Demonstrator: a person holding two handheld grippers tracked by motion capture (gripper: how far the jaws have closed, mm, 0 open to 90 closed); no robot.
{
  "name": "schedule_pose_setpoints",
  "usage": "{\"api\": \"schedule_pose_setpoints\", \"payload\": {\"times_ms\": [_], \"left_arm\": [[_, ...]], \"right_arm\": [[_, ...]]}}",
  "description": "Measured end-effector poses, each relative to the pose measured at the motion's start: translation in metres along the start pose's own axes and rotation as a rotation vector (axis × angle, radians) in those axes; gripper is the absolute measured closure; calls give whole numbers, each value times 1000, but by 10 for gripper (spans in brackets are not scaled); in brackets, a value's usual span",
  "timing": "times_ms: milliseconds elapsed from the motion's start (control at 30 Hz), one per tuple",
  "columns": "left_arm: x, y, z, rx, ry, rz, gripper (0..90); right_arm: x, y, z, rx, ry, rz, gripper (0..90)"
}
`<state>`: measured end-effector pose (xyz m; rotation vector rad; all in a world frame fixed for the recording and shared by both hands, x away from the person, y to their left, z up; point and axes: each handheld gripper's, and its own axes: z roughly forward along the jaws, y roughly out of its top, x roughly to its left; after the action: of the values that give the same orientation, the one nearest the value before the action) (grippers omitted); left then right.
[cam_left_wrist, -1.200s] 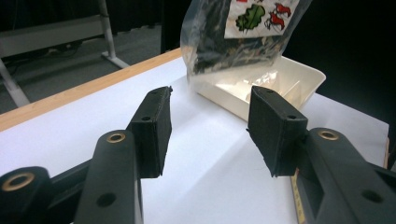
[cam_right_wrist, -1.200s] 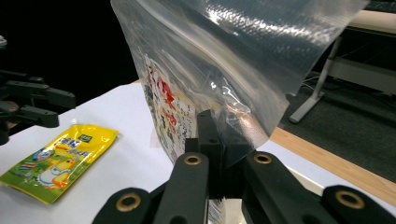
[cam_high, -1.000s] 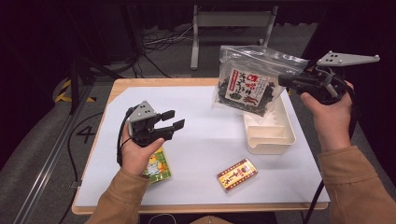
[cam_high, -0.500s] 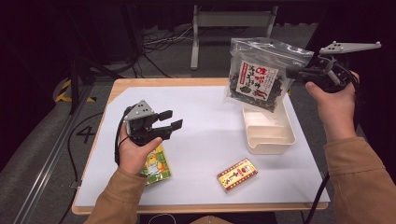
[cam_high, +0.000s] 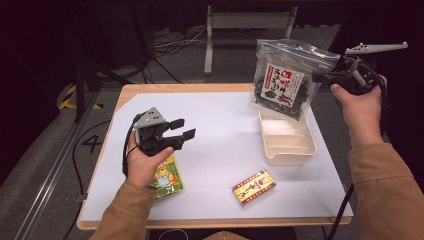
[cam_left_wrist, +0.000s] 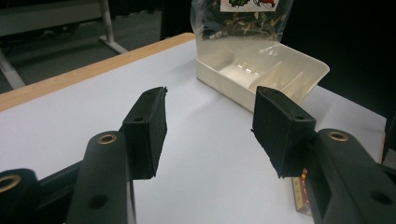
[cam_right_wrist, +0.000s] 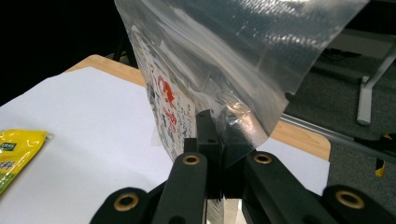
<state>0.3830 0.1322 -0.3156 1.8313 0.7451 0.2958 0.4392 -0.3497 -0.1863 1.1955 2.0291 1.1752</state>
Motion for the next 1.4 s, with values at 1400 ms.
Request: {"api": "schedule_pose_setpoints", "payload": {"times_ms": [1400], "left_arm": [[3,-1,2,34,-10,-28,412]], "right_arm": [[-23,-19,19,97,-107,66,880]]}}
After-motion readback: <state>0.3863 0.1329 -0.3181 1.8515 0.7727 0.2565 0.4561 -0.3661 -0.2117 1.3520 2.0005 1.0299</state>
